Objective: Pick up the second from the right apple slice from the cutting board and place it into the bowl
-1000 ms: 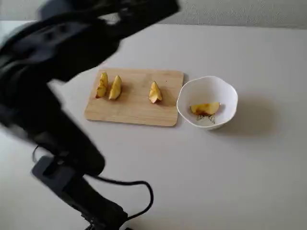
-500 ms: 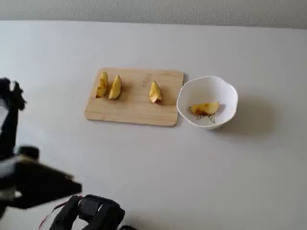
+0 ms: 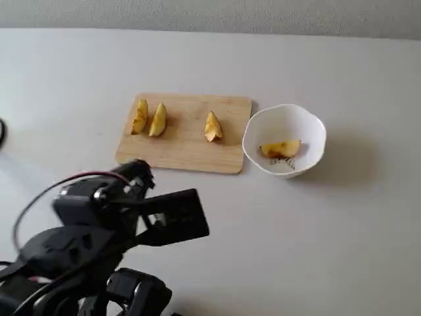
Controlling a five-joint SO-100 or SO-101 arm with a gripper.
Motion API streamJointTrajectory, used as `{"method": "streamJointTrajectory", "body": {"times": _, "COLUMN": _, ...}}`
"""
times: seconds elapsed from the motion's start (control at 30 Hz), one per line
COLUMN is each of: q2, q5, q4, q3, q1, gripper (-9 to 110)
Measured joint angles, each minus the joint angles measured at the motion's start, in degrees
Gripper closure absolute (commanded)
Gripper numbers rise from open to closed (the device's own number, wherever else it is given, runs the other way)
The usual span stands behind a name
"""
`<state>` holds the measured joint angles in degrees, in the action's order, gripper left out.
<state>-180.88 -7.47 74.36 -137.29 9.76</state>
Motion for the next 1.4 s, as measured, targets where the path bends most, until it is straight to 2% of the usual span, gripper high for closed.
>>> {"method": "streamJointTrajectory", "body": {"times": 0.33, "q2": -6.24, "q5": 0.18, "q4": -8.79, "q3": -25.22, "q1": 0.53, "gripper": 101}}
{"method": "streamJointTrajectory", "body": {"times": 0.53, "q2": -6.68, "q5": 1.41, "q4": -10.63, "q3": -33.75, "q1": 0.35, "gripper": 101}}
{"method": "streamJointTrajectory", "body": {"times": 1.4, "q2": -7.21, "q5": 3.34, "q4": -11.16, "q3": -36.12, "q1": 0.35, "gripper": 101}}
